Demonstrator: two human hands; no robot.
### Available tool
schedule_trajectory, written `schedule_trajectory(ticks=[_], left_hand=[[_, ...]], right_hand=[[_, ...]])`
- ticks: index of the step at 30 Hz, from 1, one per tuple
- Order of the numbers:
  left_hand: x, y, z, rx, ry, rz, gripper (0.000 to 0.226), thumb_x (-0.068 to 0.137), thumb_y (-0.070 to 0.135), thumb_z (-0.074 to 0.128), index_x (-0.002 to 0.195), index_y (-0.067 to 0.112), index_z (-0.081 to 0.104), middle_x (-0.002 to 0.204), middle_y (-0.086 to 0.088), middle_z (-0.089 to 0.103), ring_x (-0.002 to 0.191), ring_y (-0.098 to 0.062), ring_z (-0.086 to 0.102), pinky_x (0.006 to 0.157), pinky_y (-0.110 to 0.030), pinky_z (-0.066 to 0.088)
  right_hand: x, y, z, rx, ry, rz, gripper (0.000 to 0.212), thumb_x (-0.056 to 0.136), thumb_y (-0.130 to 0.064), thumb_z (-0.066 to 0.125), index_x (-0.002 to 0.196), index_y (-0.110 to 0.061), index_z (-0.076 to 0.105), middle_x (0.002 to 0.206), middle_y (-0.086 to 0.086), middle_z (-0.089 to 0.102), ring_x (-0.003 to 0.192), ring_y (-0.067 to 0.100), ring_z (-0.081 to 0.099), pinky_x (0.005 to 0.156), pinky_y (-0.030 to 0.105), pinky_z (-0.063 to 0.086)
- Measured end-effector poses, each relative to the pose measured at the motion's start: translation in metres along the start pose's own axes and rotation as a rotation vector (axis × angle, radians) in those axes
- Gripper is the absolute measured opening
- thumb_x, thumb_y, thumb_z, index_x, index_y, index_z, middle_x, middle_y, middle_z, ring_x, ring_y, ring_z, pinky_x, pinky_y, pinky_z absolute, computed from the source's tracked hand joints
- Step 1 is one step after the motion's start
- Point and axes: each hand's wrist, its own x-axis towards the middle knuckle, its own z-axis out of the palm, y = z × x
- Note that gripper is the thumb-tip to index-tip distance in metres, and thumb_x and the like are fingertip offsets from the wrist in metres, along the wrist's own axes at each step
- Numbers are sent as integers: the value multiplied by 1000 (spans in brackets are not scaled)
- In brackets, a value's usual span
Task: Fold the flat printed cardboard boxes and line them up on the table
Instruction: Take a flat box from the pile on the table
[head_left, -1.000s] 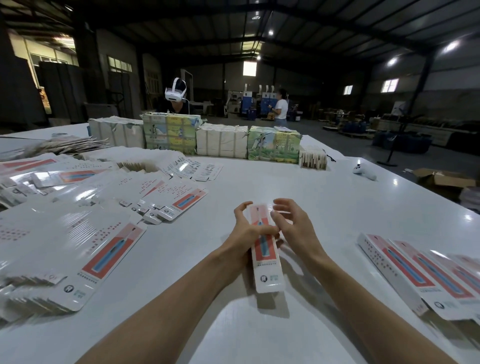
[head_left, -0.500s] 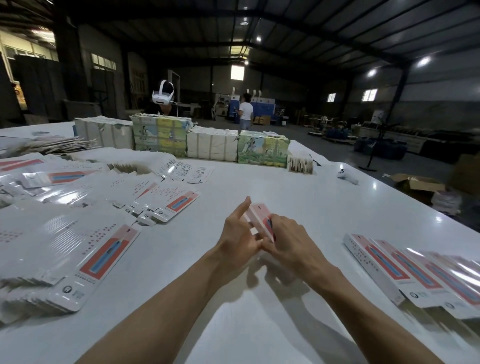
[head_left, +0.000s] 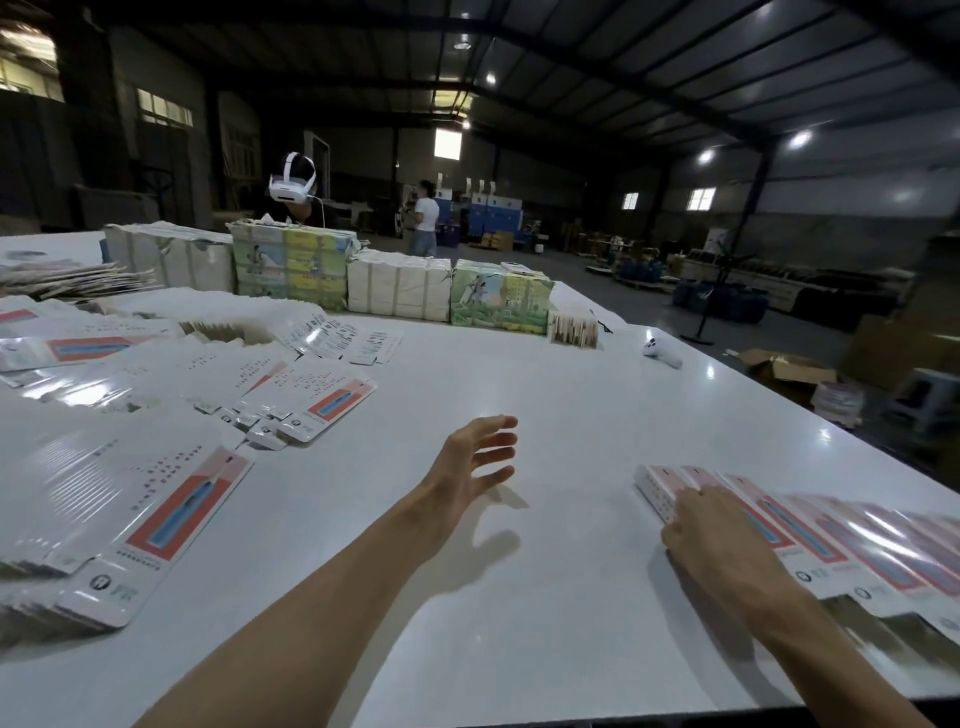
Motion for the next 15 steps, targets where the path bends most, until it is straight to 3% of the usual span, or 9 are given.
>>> schedule_trajectory(ticks=[3, 6, 12, 15], left_hand=[[-1, 1, 0, 37, -16, -6, 31, 96, 44, 65, 114, 24, 81, 118, -2, 76, 109, -16, 74, 85, -27, 60], [1, 1, -1, 71, -30, -8, 28, 98, 39, 63, 112, 22, 81, 113, -2, 77, 105, -16, 74, 85, -26, 59], [6, -2, 0, 290, -30, 46, 21, 102, 13, 58, 112, 16, 76, 97, -5, 72, 82, -16, 69, 79, -26, 57], [8, 5, -3, 520, 12, 19, 23, 99, 8, 56, 113, 16, 72, 101, -9, 74, 76, -16, 70, 75, -28, 58]], right_hand=[[-3, 14, -3, -117, -18, -1, 19, 104, -32, 60, 117, -22, 50, 109, -3, 54, 83, 6, 54, 86, 25, 56], [8, 7, -6, -158, 11, -36, 26, 105, -33, 57, 126, -19, 49, 128, 2, 53, 108, 13, 54, 100, 31, 49], [47, -80, -3, 8, 97, -235, 28, 107, -32, 52, 123, -11, 58, 128, 7, 60, 118, 24, 55, 87, 36, 48], [63, -129, 11, 57, 159, -341, 24, 105, -30, 51, 116, -12, 62, 118, 5, 65, 108, 23, 59, 85, 39, 55]])
